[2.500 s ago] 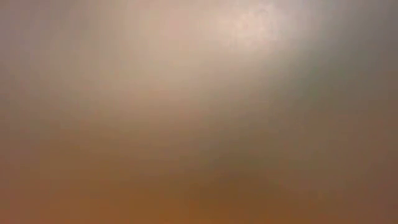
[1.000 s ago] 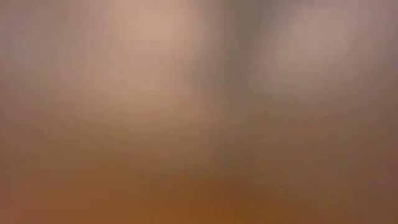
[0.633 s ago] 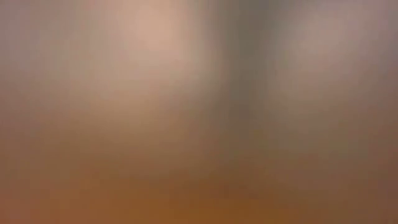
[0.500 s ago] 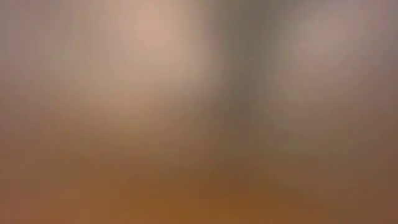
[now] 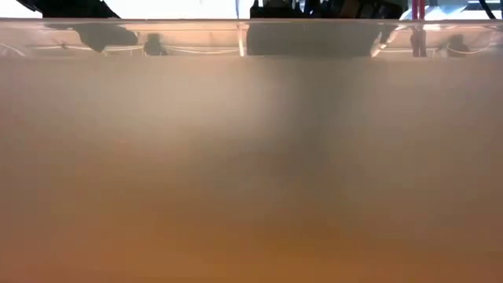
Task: Pick & Place USB Port
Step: Put the black charger cable into the orange bin
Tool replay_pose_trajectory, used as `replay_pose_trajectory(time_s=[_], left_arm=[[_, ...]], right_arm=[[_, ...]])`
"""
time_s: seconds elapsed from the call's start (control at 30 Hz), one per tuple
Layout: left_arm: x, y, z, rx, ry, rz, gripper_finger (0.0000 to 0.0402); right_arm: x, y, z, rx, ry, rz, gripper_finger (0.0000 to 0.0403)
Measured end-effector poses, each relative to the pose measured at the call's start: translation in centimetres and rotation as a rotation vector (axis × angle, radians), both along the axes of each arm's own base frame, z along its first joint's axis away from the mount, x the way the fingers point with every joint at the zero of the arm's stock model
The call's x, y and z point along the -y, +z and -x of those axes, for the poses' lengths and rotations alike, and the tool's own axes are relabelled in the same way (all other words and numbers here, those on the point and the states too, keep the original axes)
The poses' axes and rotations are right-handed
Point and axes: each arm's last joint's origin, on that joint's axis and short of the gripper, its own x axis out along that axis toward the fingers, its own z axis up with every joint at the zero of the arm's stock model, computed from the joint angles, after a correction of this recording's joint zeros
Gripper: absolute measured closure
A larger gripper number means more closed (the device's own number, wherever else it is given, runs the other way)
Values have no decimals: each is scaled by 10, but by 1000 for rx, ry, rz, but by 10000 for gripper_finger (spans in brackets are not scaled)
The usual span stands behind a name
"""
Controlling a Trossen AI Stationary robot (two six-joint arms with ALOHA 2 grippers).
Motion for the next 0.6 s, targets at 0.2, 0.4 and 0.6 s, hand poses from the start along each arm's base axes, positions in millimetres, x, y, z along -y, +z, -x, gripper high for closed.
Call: replay_pose_trajectory(time_s=[0.2, 0.4, 0.6], left_arm=[[0, 0, 0, 0, -1, 0, 229], [0, 0, 0, 0, 0, 0, 229], [0, 0, 0, 0, -1, 0, 229]], right_arm=[[-3, 1, 0, 15, 20, 2, 324], [-5, 4, -4, 57, 40, -45, 306], [-5, 4, -3, 42, 42, -56, 307]])
